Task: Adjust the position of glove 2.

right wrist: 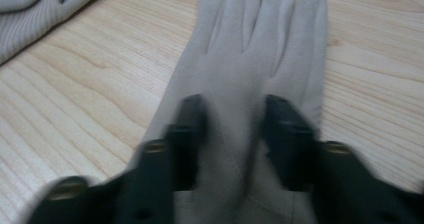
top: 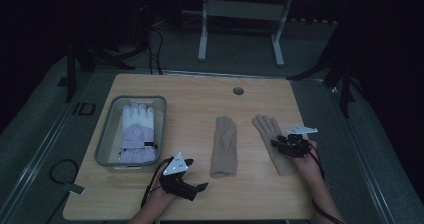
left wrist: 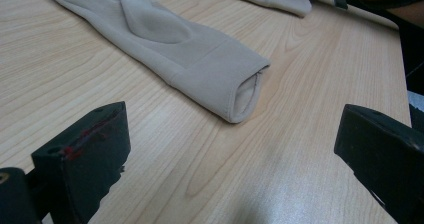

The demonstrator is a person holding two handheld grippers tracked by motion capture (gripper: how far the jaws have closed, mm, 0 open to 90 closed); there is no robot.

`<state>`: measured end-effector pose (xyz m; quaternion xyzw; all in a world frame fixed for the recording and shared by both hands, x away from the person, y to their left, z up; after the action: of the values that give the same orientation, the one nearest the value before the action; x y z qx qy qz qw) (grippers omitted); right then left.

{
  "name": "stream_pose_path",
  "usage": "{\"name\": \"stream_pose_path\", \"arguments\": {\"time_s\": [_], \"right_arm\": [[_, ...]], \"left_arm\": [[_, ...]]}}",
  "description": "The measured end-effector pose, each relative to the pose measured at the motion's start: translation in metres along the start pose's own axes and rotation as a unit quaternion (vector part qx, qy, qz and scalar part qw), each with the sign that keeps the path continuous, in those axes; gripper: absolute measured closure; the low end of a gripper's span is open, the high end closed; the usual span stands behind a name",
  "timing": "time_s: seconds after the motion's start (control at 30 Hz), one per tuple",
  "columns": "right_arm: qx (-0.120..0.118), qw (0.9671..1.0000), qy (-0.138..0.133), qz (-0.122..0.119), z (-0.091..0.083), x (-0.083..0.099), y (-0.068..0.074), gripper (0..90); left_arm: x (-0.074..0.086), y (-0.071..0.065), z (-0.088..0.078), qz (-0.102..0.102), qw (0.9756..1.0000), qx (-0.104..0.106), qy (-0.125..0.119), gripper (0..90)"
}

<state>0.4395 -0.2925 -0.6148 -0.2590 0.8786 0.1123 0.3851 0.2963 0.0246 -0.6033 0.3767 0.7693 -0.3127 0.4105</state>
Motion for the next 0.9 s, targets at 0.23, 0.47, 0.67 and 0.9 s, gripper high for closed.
{"name": "stream_pose_path", "arguments": {"time_s": [0.23, 0.47, 0.67, 0.9], "right_arm": [[0.059, 0.9968, -0.002, 0.054, -0.004, -0.002, 0.004, 83.2], [0.114, 0.9882, -0.025, 0.099, -0.031, -0.021, 0.012, 83.5], [0.14, 0.9783, -0.022, 0.151, -0.045, -0.018, 0.018, 83.4], [0.144, 0.9749, -0.01, 0.169, -0.036, -0.007, 0.015, 81.6]], "left_arm": [[-0.001, 0.0, 0.0, 0.002, 1.0, 0.0, -0.002, 1.5], [-0.003, 0.0, -0.002, 0.001, 1.0, -0.002, -0.004, 1.5], [-0.004, -0.001, -0.004, 0.002, 1.0, -0.004, -0.008, 1.5], [-0.005, 0.0, -0.004, -0.001, 0.9999, -0.004, -0.009, 1.5]]}}
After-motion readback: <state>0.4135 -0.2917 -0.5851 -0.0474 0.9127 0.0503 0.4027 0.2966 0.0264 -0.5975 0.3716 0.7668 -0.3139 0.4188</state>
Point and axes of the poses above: each handheld gripper's, and its own axes: z roughly forward along the jaws, x roughly out of its underside, y roughly to its left, the point moved 9 cm from there along z, roughly forward along the jaws, and after that the axes turned 1 degree about x, right-handed, at the moved point
